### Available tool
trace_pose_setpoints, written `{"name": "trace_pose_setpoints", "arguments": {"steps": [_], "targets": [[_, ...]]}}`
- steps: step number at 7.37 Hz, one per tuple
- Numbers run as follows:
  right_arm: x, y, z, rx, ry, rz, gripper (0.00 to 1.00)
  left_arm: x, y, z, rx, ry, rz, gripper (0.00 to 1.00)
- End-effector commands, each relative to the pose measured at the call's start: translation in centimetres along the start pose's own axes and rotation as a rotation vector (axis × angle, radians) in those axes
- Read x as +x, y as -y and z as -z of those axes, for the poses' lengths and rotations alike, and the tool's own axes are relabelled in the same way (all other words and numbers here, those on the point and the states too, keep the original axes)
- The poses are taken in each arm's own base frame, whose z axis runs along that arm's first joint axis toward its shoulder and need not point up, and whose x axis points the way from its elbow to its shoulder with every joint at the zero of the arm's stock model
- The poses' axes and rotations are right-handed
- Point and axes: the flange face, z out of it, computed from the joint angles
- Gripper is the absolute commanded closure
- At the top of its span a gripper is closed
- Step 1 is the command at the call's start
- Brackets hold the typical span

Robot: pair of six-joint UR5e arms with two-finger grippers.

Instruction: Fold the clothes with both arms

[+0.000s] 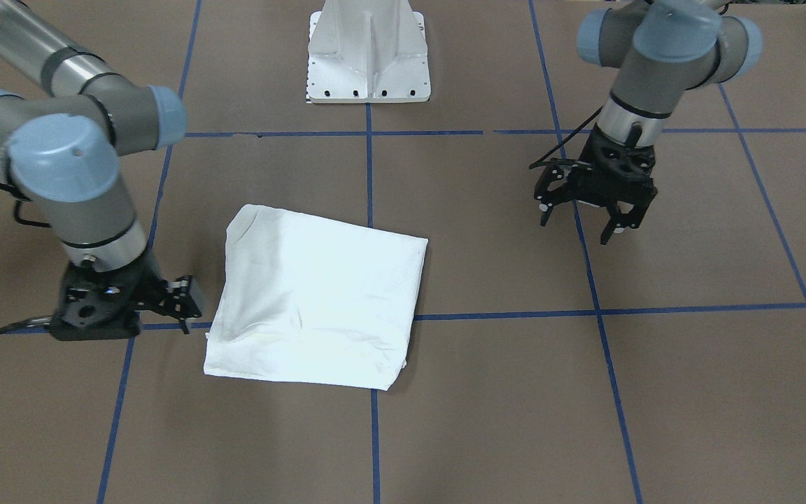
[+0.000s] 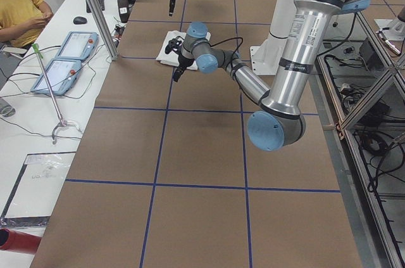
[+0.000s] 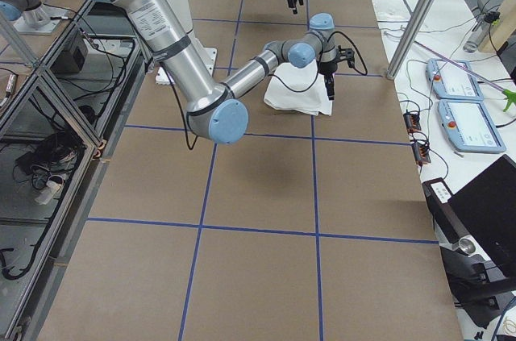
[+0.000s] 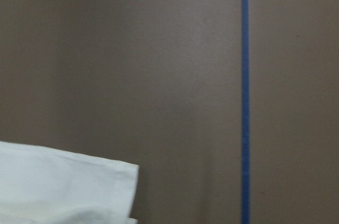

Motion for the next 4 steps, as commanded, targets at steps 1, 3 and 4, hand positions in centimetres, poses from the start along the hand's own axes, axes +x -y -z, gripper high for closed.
{"name": "trace_pose_setpoints", "arguments": {"steps": [1,3,4], "targets": [[17.1,-2.7,1.6,-0.064,-0.017,0.126,0.00,-13.8,-3.5,5.4,-0.038,0.085,-0.172,0.00],[33.7,-7.3,3.9,-0.113,0.004,0.247,0.00,-28.0,-9.3,11.0,-0.087,0.141,-0.236,0.00],[40.6,-11.4,4.9,-0.129,0.033,0.259,0.00,-32.8,-13.8,12.3,-0.112,0.161,-0.148,0.00]]}}
